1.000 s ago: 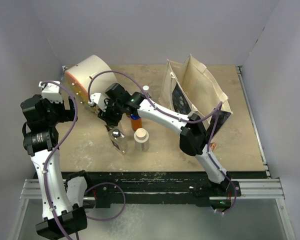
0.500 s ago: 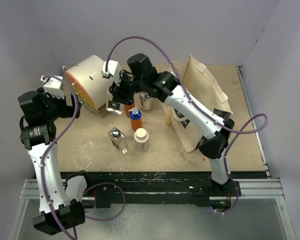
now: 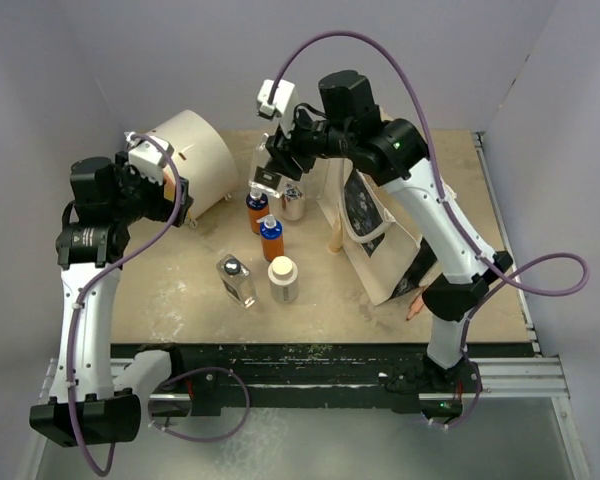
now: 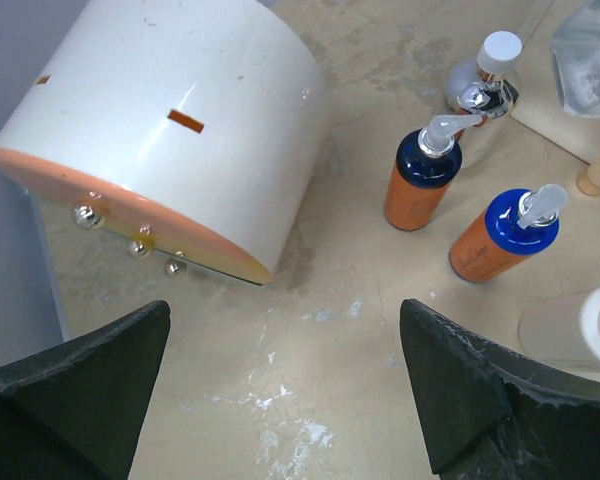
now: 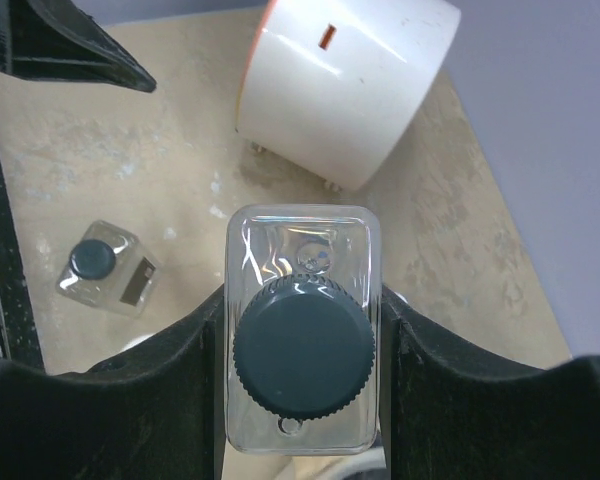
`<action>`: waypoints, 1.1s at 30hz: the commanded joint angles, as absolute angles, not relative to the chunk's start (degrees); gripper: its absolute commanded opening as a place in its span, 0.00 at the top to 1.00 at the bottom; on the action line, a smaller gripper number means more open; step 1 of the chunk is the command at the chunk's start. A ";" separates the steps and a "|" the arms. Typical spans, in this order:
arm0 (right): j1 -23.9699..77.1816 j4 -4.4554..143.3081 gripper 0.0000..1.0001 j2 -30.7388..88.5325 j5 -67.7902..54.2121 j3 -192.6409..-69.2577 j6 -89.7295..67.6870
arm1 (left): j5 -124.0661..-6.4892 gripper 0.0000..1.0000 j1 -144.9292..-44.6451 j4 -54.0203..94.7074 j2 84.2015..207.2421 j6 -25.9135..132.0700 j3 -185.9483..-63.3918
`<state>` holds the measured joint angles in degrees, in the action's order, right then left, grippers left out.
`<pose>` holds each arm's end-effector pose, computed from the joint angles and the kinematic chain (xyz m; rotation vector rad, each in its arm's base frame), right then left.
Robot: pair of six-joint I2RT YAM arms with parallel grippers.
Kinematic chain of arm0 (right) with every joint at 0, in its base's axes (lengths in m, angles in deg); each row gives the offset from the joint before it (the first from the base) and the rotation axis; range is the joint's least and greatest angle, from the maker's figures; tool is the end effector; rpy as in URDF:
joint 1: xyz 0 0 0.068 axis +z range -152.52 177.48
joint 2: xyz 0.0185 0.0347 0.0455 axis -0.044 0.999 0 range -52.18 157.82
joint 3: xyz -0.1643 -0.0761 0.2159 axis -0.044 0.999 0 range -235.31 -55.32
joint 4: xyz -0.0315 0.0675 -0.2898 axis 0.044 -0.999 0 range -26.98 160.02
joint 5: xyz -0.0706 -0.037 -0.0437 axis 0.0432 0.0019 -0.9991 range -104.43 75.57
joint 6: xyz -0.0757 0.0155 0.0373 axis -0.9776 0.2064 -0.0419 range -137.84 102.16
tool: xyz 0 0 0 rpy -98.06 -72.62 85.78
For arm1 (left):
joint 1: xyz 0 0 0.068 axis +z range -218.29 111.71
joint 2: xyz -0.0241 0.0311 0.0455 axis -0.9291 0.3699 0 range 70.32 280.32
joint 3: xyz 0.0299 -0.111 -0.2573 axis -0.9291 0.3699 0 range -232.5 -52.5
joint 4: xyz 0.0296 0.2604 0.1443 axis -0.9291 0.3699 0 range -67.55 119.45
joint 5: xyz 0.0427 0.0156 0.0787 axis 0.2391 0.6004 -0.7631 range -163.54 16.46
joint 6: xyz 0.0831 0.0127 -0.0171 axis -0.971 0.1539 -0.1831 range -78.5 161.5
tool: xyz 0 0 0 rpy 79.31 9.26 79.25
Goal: Place the personal care products into the canvas bag
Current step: Pick up the care product from the center of the board, then adjust the canvas bag at the center of the board.
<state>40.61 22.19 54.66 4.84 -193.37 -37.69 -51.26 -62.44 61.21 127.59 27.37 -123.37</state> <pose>0.3122 0.3267 0.5324 -1.1794 1.4721 0.5924 0.2669 -0.0015 0.4074 0.3866 1.9408 -0.1647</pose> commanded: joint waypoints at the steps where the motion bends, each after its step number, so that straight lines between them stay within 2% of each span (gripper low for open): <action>1: 37.90 27.12 1.00 47.41 5.86 -198.31 -39.85 | -52.80 0.01 -65.53 59.92 129.69 26.14 -127.83; 10: 33.56 25.50 1.00 41.84 1.49 -199.17 -41.21 | -52.34 0.01 -72.67 60.19 133.51 23.82 -131.21; 19: 27.05 25.89 1.00 36.07 -4.02 -195.78 -42.34 | -51.22 0.01 -74.75 58.85 134.13 25.49 -130.86; 27: 19.93 25.82 1.00 31.34 -6.21 -188.21 -44.28 | -50.70 0.01 -74.97 58.91 134.18 25.49 -131.16; 33: 14.48 25.04 1.00 28.36 -3.26 -179.79 -46.44 | -49.58 0.01 -75.32 60.16 134.60 24.62 -131.80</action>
<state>17.38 16.02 31.91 -4.91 -182.07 -43.24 -51.67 -74.55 61.14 134.59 25.40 -128.90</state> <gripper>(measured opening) 0.520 0.992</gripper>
